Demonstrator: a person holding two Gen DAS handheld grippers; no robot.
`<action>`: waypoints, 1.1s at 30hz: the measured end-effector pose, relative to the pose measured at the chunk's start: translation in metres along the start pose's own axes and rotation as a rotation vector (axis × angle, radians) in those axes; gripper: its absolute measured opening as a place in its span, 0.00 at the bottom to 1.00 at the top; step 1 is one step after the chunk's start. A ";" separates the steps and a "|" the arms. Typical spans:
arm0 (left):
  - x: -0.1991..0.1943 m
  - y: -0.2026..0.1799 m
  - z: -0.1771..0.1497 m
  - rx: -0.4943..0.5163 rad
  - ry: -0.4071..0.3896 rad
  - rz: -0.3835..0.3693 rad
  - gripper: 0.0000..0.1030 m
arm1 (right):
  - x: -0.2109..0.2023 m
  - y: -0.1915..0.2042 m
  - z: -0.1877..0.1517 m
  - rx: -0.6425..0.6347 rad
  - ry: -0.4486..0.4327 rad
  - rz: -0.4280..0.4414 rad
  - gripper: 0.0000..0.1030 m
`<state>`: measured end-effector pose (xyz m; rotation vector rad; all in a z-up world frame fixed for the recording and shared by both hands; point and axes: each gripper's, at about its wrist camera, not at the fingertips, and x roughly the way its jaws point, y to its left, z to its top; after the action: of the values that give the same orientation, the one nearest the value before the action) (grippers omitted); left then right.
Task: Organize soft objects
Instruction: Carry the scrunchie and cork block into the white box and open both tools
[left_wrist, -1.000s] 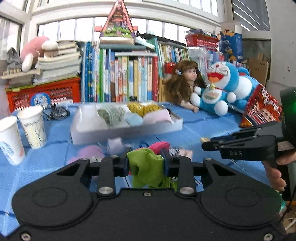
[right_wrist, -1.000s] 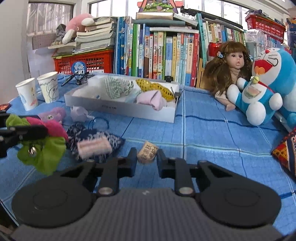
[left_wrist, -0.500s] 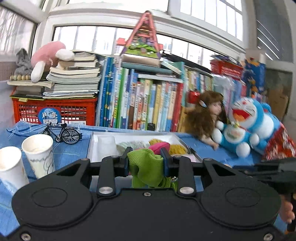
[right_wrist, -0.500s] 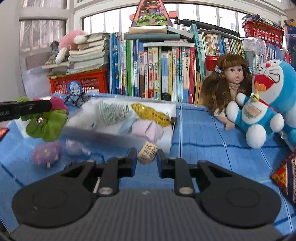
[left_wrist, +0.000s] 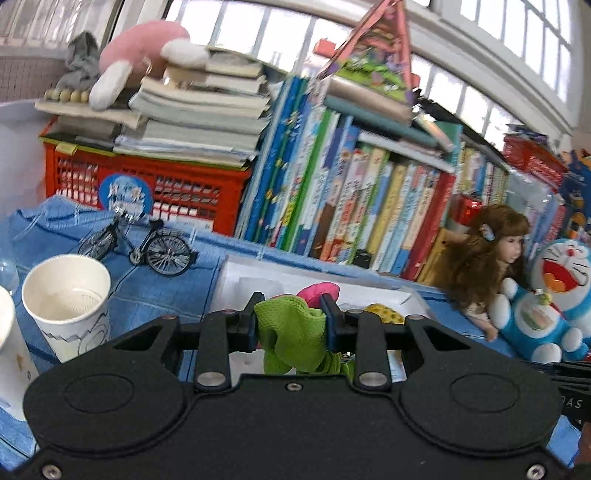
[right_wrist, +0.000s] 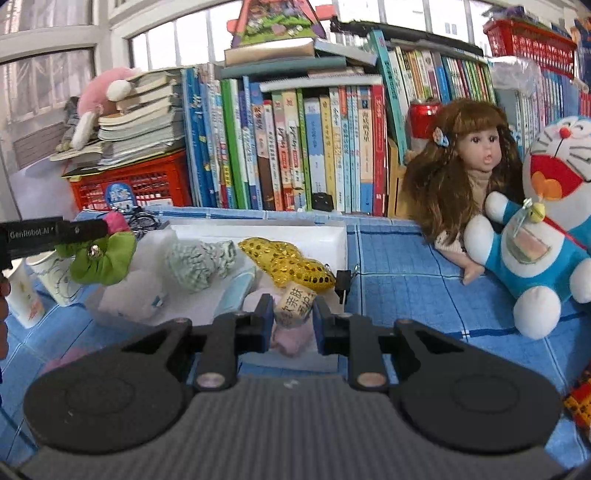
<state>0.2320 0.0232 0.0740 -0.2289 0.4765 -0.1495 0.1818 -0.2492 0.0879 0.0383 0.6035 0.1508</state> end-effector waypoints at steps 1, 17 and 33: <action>0.005 0.002 -0.001 -0.004 0.006 0.010 0.29 | 0.004 -0.001 0.000 0.001 0.005 -0.006 0.26; 0.041 0.004 -0.010 0.001 0.052 0.088 0.30 | 0.054 -0.015 0.008 0.094 0.098 -0.034 0.26; 0.061 -0.015 0.007 0.053 0.041 0.092 0.47 | 0.084 -0.004 0.024 0.154 0.112 0.000 0.53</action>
<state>0.2877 -0.0014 0.0574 -0.1519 0.5225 -0.0765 0.2636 -0.2398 0.0601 0.1794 0.7258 0.1068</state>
